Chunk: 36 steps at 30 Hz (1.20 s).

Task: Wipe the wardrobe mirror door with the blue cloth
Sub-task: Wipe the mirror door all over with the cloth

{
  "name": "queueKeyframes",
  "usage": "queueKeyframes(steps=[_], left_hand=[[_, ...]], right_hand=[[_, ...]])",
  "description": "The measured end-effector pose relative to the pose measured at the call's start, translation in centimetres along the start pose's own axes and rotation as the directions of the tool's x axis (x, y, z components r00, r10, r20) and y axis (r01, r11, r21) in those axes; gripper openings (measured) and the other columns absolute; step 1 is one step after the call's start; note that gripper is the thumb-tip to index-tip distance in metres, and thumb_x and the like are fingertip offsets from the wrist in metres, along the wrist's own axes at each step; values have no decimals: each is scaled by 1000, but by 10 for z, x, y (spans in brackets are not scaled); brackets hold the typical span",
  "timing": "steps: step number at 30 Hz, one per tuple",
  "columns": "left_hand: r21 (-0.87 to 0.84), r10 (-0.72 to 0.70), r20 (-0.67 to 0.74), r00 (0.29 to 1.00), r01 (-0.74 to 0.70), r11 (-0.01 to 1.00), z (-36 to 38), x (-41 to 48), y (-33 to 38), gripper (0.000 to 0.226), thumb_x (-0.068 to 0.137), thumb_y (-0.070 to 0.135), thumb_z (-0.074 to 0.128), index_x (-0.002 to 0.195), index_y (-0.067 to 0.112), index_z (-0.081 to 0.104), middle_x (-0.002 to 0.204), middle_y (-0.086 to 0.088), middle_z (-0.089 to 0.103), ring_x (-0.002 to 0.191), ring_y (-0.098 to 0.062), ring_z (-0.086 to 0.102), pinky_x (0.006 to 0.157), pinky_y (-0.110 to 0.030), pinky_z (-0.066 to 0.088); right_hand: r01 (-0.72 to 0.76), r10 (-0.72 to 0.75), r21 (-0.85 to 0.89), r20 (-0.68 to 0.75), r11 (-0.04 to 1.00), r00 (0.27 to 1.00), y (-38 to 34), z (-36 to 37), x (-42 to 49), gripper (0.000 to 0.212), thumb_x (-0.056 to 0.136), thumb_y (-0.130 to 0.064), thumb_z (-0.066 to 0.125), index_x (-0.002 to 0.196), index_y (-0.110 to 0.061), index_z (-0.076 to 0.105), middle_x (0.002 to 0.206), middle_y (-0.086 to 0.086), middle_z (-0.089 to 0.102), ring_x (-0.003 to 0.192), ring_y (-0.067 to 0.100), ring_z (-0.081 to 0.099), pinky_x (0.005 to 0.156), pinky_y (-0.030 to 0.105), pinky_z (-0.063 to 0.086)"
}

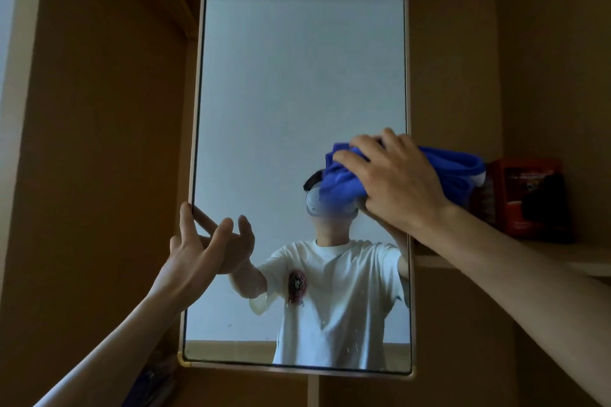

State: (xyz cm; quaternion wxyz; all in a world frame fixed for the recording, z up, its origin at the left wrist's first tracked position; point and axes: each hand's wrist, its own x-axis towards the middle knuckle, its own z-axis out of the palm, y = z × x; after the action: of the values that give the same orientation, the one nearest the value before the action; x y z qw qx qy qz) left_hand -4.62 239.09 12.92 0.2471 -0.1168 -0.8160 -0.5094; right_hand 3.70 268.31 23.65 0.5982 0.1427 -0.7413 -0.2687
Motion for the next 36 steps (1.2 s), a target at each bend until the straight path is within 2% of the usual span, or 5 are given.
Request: queueKeyframes(steps=[5, 15, 25, 30, 36], left_hand=[[21, 18, -13, 1000, -18, 1000, -2, -5, -5, 112, 69, 88, 31, 159, 43, -17, 170, -16, 8, 146, -49, 34, 108, -62, 41], [39, 22, -24, 999, -21, 999, -5, -6, 0, 112, 75, 91, 34, 160, 38, -16, 169, -20, 9, 145, -50, 36, 109, -61, 40], [18, 10, -47, 999, -9, 1000, 5, -6, 8, 107, 85, 86, 37, 162, 30, -11, 169, -12, 6, 148, -45, 32, 110, -60, 40], [25, 49, -68, 996, -48, 999, 0, -7, -1, 96, 89, 76, 37, 162, 33, -8, 169, -11, 11, 145, -44, 38, 108, -59, 43], [15, 76, -60, 995, -75, 997, 0, -7, 0, 96, 92, 74, 40, 163, 31, -9, 169, -12, 9, 145, -43, 38, 109, -57, 42]], right_hand=[[-103, 104, 46, -24, 994, 994, -6, 1, 8, 58, 68, -16, 71, 125, -19, 60, 114, 5, 60, 95, 31, 52, 80, 43, 41], [125, -134, 133, 59, 983, 989, -36, 10, -62, 61, 64, -8, 77, 122, -19, 61, 119, 6, 61, 98, 29, 56, 81, 43, 49], [-201, 200, -18, -36, 980, 979, 27, -6, 39, 59, 73, -14, 70, 130, -19, 55, 115, 8, 58, 100, 34, 51, 85, 48, 44], [-67, 64, 96, 25, 993, 998, -19, 1, -9, 62, 66, -29, 72, 126, -18, 58, 112, 5, 59, 96, 30, 50, 83, 45, 46], [157, -165, 128, 55, 979, 985, -66, 13, -80, 55, 69, -11, 64, 124, -18, 63, 118, 9, 64, 97, 31, 58, 83, 43, 50]])
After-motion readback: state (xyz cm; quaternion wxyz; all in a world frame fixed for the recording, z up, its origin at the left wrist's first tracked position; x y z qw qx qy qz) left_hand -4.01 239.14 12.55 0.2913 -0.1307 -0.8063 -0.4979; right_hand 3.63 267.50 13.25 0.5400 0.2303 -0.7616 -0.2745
